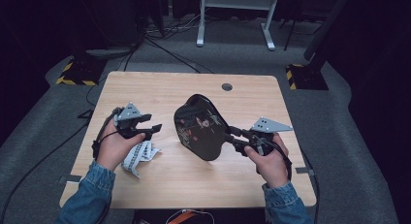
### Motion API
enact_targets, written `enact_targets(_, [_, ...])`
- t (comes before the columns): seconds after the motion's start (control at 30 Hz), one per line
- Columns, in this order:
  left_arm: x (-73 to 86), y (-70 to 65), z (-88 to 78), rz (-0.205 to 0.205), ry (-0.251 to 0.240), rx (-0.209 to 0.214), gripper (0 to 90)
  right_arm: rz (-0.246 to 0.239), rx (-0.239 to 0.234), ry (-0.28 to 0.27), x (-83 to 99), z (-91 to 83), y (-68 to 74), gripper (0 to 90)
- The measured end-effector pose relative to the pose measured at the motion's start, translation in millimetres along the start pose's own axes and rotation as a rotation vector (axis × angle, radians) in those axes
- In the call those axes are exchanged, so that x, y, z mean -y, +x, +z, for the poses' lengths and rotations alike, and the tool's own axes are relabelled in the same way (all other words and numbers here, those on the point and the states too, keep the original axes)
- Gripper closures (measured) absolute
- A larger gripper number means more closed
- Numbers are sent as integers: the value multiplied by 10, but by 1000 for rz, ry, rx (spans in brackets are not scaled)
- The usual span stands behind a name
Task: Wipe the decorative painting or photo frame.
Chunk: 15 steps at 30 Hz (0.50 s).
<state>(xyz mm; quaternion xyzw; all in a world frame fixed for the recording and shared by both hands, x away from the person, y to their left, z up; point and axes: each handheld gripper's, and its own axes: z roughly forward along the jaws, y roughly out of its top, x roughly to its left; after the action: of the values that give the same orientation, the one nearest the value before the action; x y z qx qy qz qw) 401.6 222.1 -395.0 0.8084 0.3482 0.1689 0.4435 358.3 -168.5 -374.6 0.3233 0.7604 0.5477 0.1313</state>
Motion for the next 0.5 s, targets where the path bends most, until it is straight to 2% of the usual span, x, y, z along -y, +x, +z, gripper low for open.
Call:
enact_targets(0.3, [-109,-11,272,0,-6,45,400,6,25,-2,19,-66,22,593])
enact_targets(0.5, [-145,72,416,-3,-27,84,391,-2,56,8,54,-106,56,577])
